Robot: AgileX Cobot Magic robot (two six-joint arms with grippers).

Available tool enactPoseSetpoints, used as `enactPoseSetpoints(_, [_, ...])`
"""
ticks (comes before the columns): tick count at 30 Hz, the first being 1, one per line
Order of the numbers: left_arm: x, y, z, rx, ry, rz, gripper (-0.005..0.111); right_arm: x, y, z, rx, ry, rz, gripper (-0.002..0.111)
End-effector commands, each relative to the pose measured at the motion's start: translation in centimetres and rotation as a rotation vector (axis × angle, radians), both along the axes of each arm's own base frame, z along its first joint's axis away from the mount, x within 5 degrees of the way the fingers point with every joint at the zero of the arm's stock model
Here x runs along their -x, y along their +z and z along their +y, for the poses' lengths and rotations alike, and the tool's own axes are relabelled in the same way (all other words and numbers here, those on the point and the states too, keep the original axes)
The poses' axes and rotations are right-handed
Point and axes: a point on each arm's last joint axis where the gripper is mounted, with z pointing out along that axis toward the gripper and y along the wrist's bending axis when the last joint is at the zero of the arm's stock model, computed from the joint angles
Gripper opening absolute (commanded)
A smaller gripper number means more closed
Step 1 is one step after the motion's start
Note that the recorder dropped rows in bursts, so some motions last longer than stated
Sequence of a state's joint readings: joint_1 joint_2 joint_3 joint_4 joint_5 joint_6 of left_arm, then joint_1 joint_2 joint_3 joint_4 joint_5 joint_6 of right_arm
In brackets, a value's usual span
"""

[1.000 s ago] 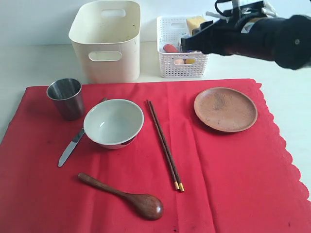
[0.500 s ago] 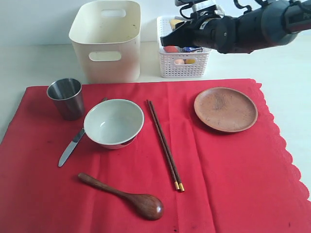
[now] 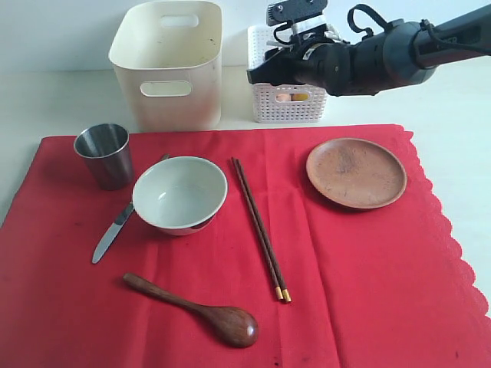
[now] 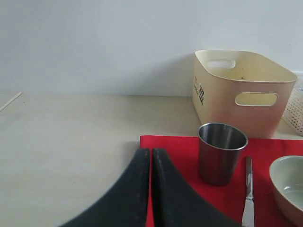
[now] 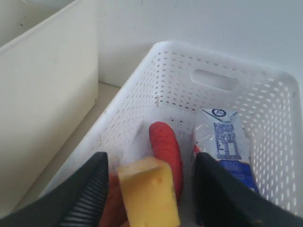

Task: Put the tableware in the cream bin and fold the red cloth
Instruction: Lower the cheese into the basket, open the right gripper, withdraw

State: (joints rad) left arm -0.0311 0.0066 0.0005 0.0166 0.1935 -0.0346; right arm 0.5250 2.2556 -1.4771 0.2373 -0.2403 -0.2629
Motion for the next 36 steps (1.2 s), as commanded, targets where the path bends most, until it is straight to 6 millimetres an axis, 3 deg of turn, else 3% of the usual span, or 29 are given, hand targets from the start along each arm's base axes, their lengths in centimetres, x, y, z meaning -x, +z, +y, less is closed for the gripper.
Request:
enactPoseSetpoints(1, [0.0,0.1,0.0,0.007,0.002,-0.007,0.004,-0.4,0.5,-0.1,-0.012,-0.008,-0.046,0.065])
enactPoseSetpoints(6, [0.0,0.1,0.0,0.007,0.002,-0.007,0.004,-0.3,0.6,-0.1,-0.01,-0.006,-0.041,0.07])
enactPoseSetpoints(10, [0.0,0.1,0.0,0.007,0.002,-0.007,0.004,0.1,2.5,-0.2,-0.008,0.008,-0.013,0.07])
enactPoseSetpoints(16, [0.0,0.1,0.0,0.007,0.002,-0.007,0.004,2.2,8.6,-0.8,0.071,0.098,0.024,0.066])
enactPoseSetpoints(19, [0.0,0.1,0.0,0.007,0.002,-0.007,0.004,3.3,11.2,-1.2,0.047,0.102,0.05,0.059])
enactPoseSetpoints(21, [0.0,0.1,0.0,0.007,0.002,-0.007,0.004,3.9,12.6,-1.4,0.035,0.104,0.061,0.048])
enactPoseSetpoints(24, [0.0,0.1,0.0,0.007,0.002,-0.007,0.004,3.9,12.4,-1.4,0.036,0.105,0.077,0.03])
enactPoseSetpoints(29, [0.0,0.1,0.0,0.007,0.002,-0.007,0.004,4.3,10.4,-1.9,0.016,0.069,0.062,0.0])
enactPoseSetpoints(36, [0.0,0.1,0.0,0.007,0.002,-0.007,0.004,4.7,10.3,-1.7,0.027,0.083,0.089,0.0])
